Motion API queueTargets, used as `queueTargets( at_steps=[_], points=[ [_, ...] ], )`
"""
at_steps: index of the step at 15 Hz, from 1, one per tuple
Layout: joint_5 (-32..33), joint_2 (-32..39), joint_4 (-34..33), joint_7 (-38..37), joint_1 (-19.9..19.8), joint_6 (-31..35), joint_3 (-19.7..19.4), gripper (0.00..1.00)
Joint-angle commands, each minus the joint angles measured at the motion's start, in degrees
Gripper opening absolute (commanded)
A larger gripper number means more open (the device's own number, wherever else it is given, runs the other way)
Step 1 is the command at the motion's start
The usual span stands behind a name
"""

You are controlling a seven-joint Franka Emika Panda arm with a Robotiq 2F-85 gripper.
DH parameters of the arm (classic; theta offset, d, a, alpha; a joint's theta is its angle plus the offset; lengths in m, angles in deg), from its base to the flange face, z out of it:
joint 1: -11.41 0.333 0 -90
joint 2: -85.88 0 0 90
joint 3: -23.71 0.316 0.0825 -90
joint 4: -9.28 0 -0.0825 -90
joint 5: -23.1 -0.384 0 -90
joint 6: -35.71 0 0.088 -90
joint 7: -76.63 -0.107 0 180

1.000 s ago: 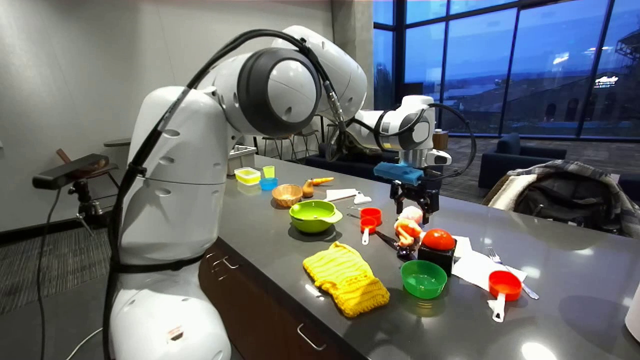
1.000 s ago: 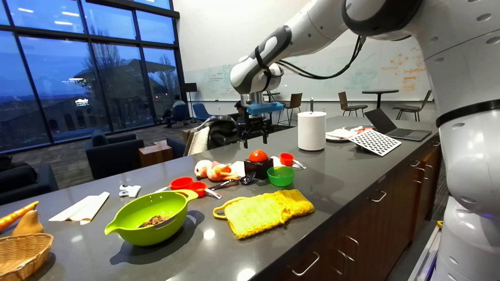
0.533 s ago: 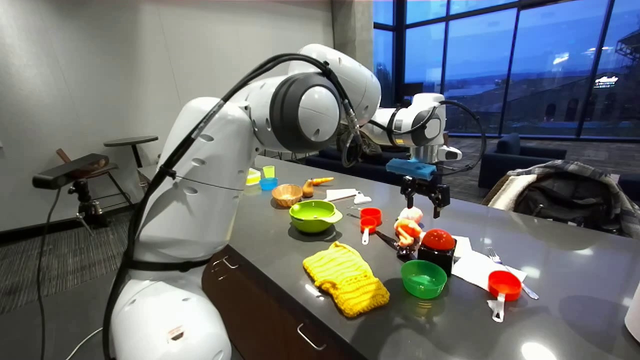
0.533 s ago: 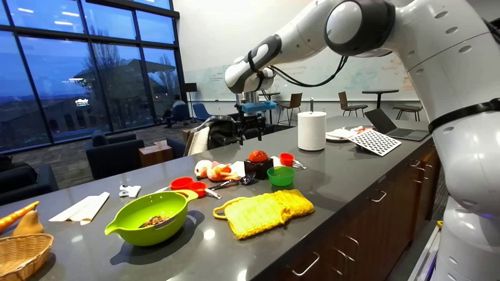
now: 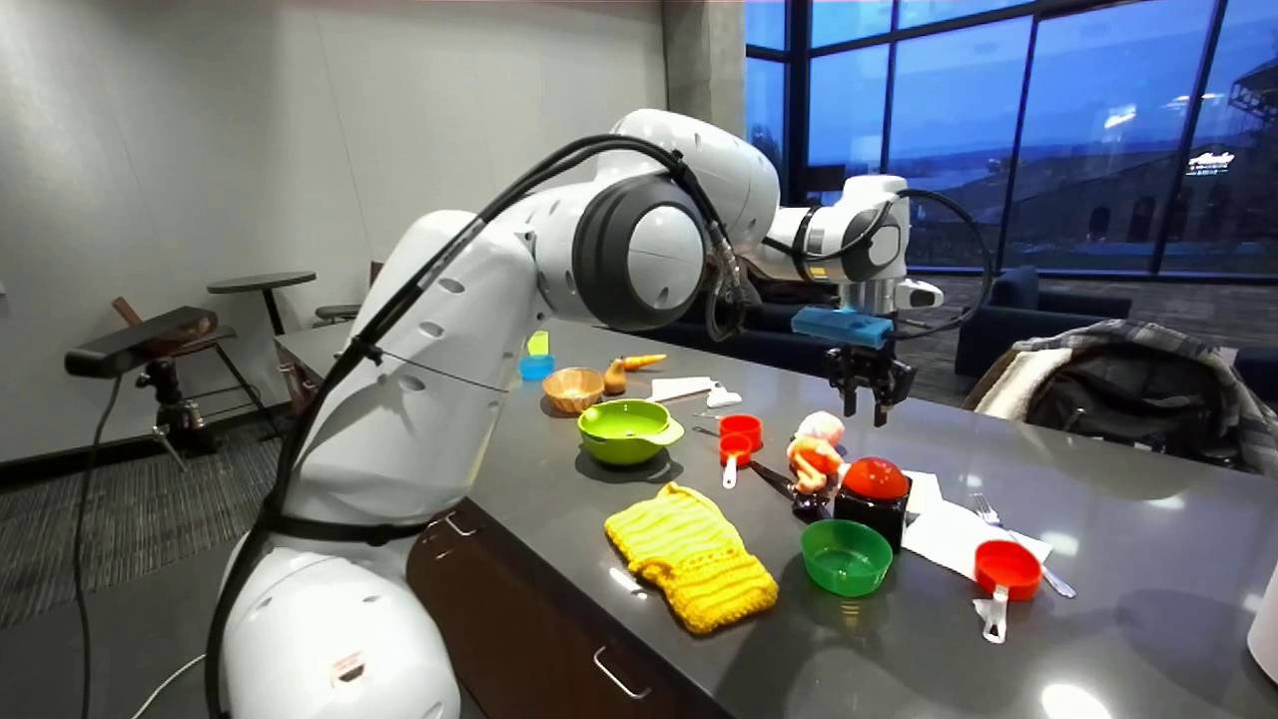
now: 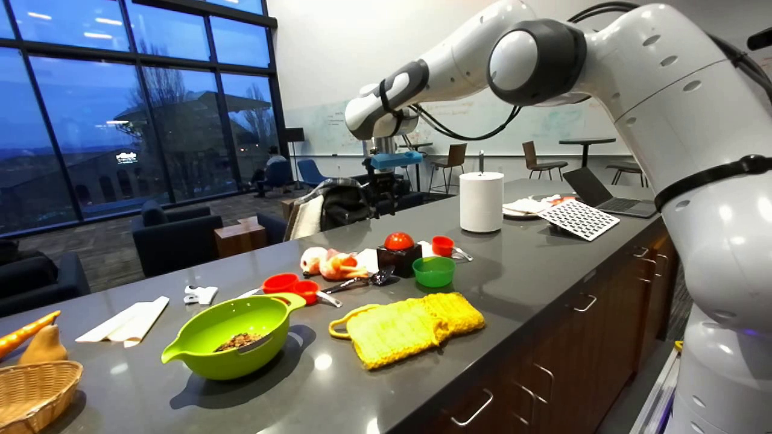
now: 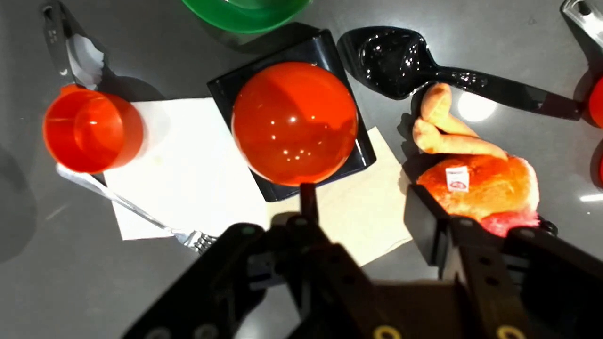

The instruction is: Press the orange button.

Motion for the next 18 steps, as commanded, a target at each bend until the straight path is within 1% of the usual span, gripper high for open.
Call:
queueTargets(
  at_steps=[1,4,18],
  points=[
    [-0.7,1.5,-3.8,1.3,-0.7,-2.4,-0.4,0.22],
    [-0.6,1.7,-4.6,1.3,-1.2,-3.0,-0.6,0.01],
    [-1.8,3.7,-2.3,0.8,-2.6,-4.4,-0.7,0.0]
  ],
)
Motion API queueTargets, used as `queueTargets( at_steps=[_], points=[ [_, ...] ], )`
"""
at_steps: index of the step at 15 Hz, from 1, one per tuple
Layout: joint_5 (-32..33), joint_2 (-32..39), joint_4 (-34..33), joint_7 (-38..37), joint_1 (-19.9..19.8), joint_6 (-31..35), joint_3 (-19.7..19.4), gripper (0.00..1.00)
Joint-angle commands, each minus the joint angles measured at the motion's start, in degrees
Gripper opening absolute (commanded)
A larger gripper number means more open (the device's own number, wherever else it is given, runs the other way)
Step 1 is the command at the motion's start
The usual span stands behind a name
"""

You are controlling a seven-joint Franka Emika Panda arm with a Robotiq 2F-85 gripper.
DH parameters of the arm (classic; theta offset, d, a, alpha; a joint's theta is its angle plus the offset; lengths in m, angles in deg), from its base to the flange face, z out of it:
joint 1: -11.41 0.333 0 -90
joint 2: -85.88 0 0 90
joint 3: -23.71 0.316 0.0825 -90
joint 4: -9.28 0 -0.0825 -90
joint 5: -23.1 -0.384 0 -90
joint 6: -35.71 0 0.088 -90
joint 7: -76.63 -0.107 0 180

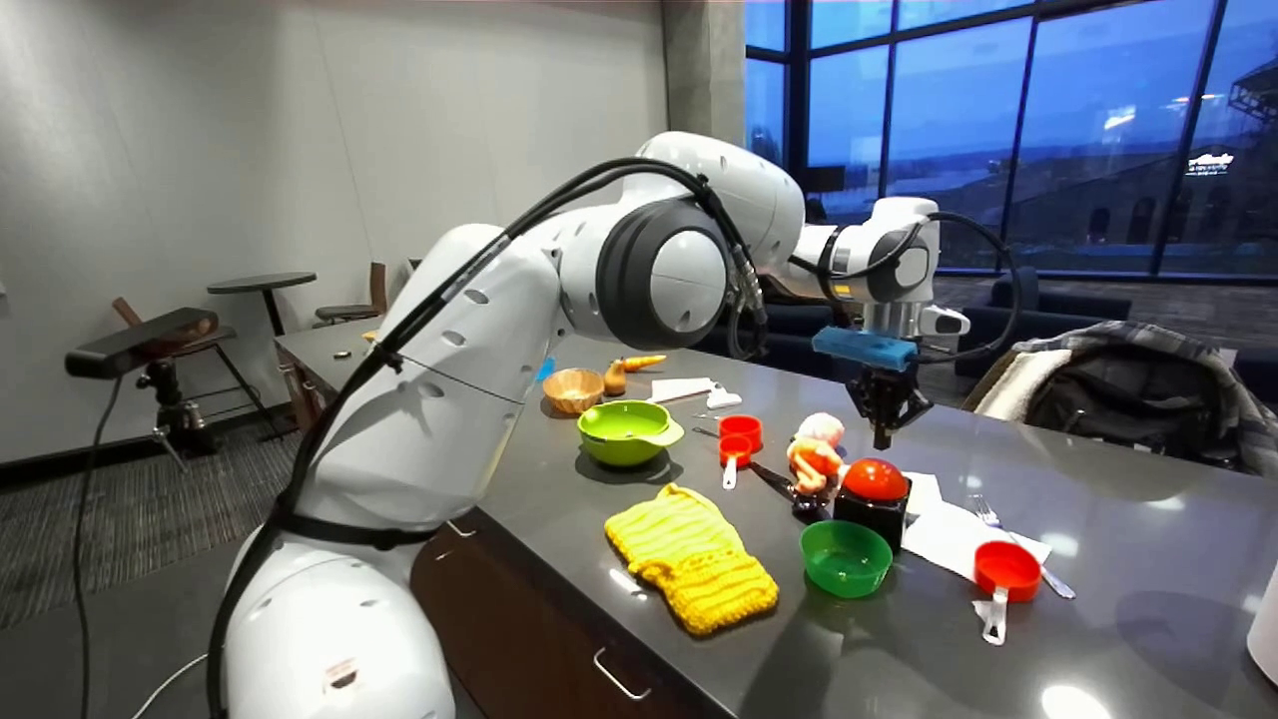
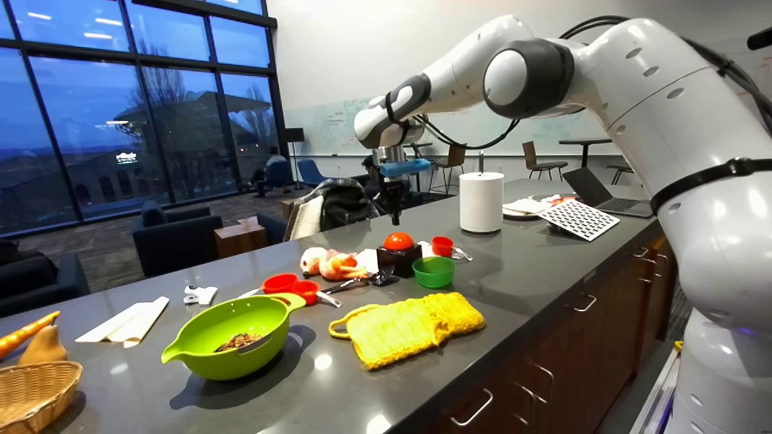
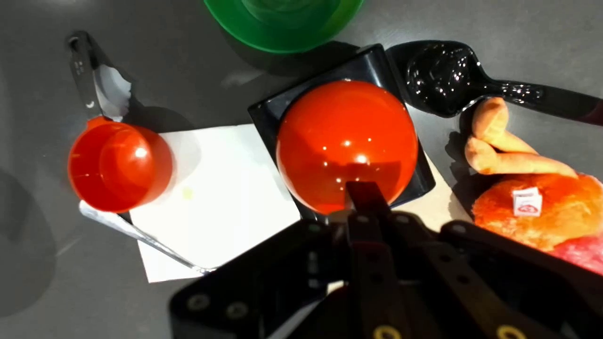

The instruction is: Press the orange button.

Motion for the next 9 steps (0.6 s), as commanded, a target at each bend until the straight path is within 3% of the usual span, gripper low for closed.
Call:
queueTargets(
  at_steps=[1,9],
  points=[
    [-1.3,0.1,0.5,0.5,-0.3,-1.3,-0.2,0.0],
    [-1.8,0.5,1.9,0.1,-0.4,-1.7,-0.2,0.0]
  ],
)
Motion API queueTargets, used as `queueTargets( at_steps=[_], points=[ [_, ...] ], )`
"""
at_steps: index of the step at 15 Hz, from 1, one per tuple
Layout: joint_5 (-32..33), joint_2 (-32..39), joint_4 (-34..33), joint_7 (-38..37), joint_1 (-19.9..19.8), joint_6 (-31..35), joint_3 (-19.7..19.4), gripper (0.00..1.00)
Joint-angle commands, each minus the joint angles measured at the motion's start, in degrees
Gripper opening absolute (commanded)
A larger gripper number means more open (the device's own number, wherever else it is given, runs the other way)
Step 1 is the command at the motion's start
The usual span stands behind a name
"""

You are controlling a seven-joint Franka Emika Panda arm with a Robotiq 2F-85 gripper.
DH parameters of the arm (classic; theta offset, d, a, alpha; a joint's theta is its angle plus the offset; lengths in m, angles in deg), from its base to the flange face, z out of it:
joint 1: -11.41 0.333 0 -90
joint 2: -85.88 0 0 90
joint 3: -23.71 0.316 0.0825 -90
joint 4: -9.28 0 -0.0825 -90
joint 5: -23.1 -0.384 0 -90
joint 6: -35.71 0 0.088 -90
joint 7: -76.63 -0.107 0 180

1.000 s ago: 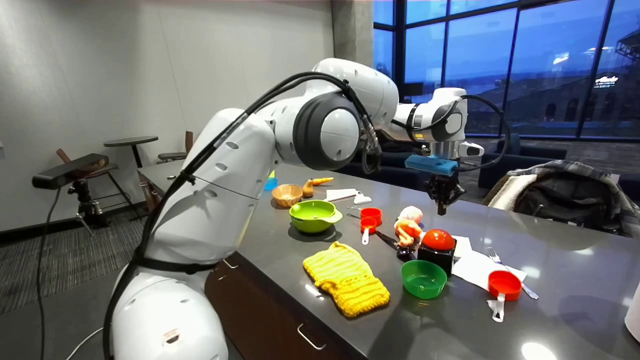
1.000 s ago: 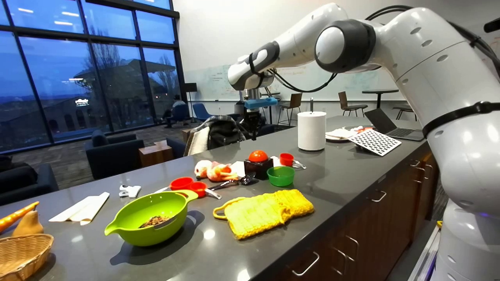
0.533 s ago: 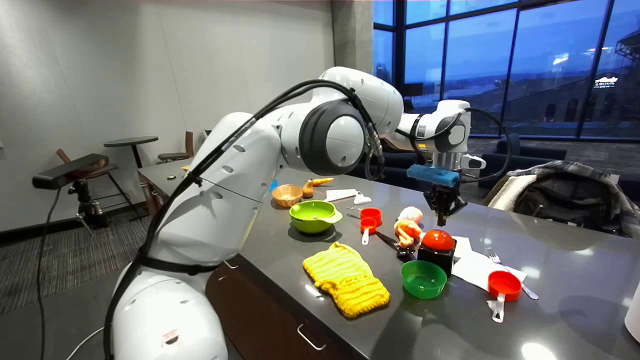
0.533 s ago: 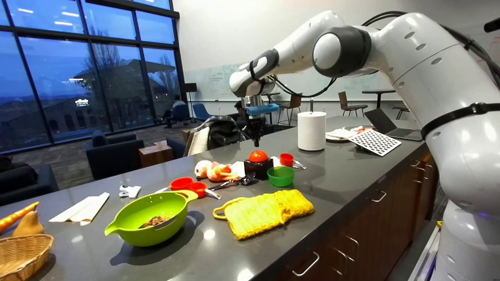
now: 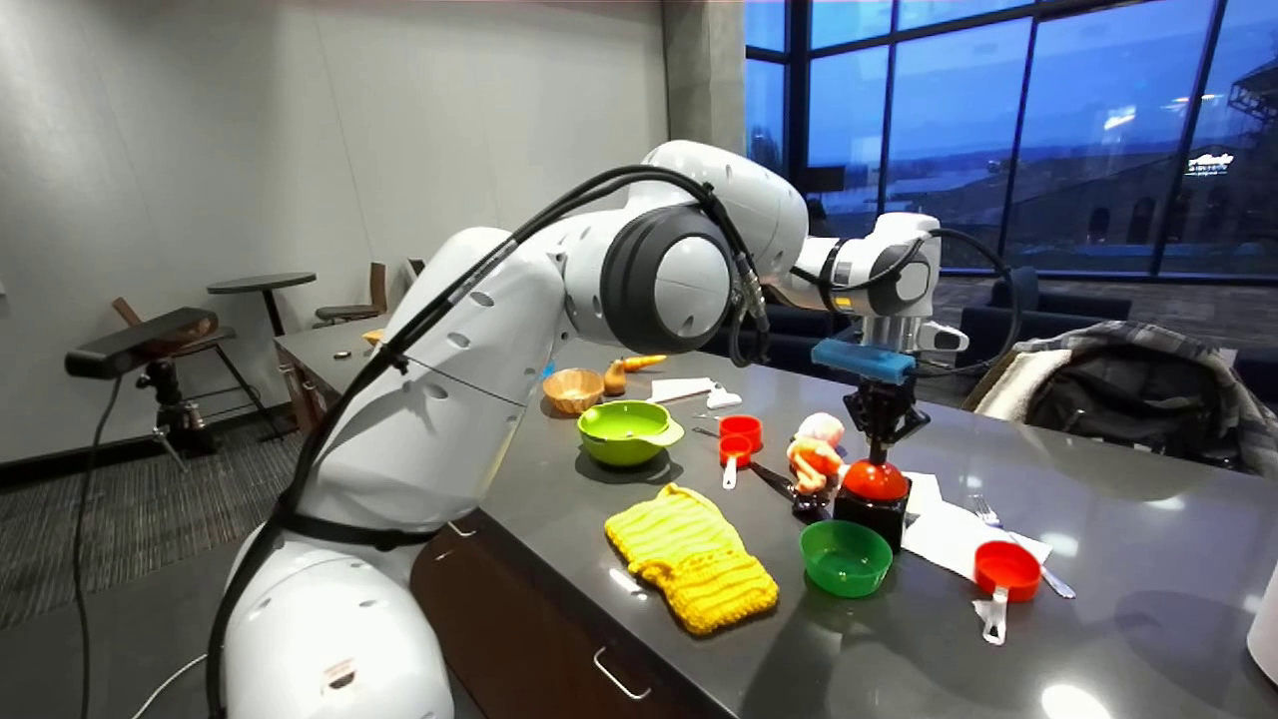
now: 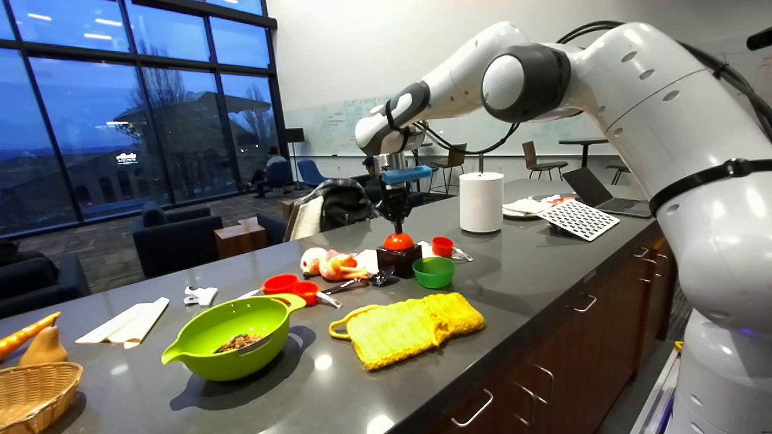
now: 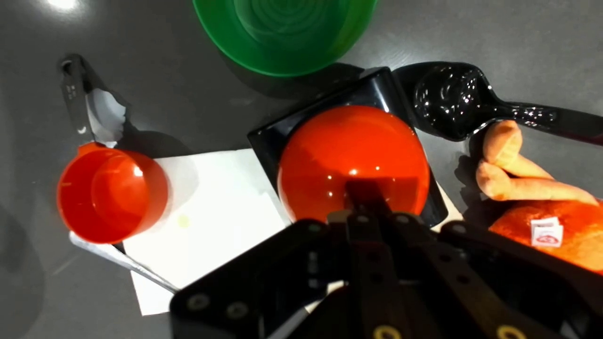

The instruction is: Press the orange button.

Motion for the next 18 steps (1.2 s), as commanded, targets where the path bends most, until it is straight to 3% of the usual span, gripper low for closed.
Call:
queueTargets(
  at_steps=[1,18],
  points=[
    [-1.7,-0.3,1.1,0.1,-0.3,-0.8,-0.2,0.0],
    [-2.7,-0.2,2.2,-0.2,-0.4,0.3,-0.1,0.0]
  ],
)
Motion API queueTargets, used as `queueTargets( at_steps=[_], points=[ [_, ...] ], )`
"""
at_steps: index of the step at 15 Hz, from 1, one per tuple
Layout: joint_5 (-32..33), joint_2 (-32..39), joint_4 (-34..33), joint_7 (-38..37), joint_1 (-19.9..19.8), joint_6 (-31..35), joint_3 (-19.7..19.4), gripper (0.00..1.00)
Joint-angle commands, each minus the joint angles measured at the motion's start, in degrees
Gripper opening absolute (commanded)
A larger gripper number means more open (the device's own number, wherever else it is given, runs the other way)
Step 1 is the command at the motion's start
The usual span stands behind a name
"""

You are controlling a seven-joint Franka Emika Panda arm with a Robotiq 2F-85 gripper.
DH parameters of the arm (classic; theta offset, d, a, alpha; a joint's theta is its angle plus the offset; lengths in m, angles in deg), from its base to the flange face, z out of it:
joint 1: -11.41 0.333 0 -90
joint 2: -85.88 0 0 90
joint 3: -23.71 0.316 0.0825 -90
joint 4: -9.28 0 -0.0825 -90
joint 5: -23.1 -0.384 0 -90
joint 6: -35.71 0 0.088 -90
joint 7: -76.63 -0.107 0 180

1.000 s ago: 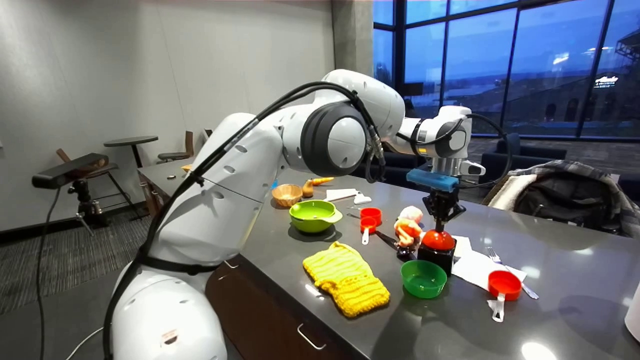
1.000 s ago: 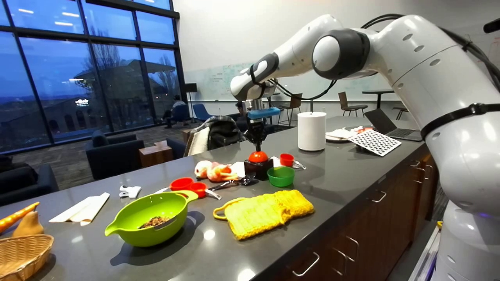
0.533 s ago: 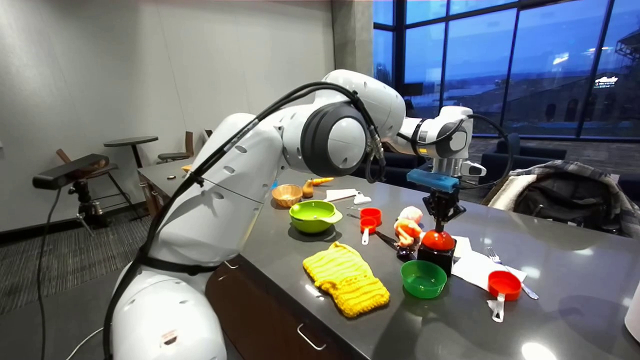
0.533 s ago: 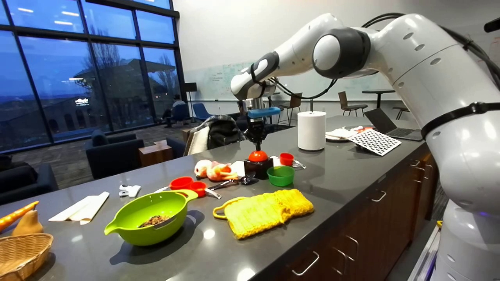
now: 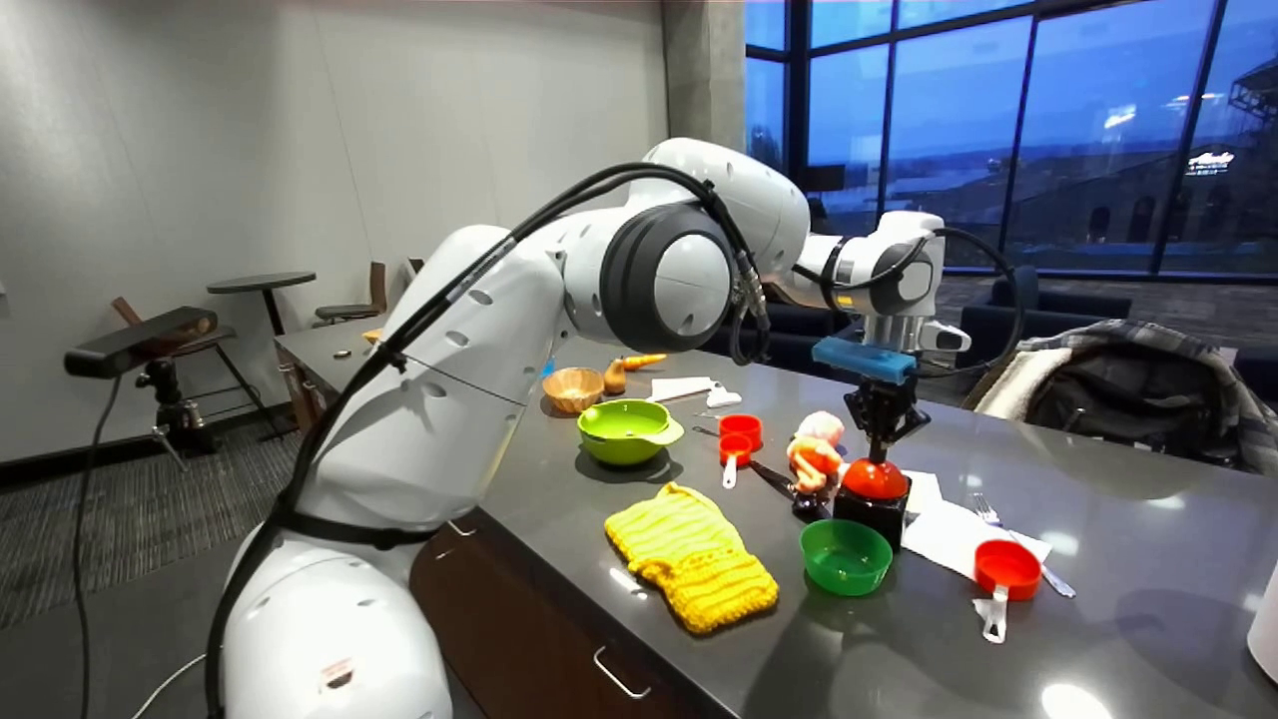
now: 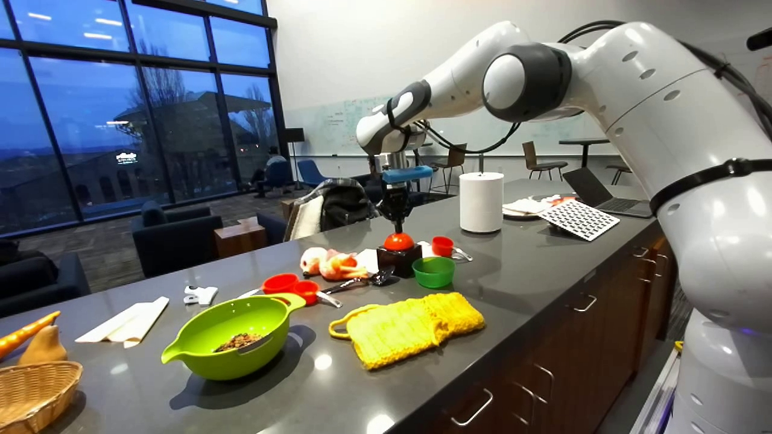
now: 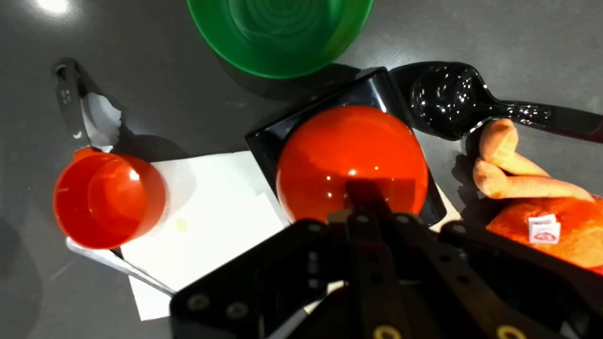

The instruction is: Press the orange button.

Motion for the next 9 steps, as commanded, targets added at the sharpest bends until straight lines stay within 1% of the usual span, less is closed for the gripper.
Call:
queueTargets(
  at_steps=[1,9],
  points=[
    [-1.8,-0.3,2.3,-0.1,-0.2,0.4,0.0,0.0],
    [-3.3,0.3,3.4,0.1,-0.7,0.9,0.1,0.0]
  ],
)
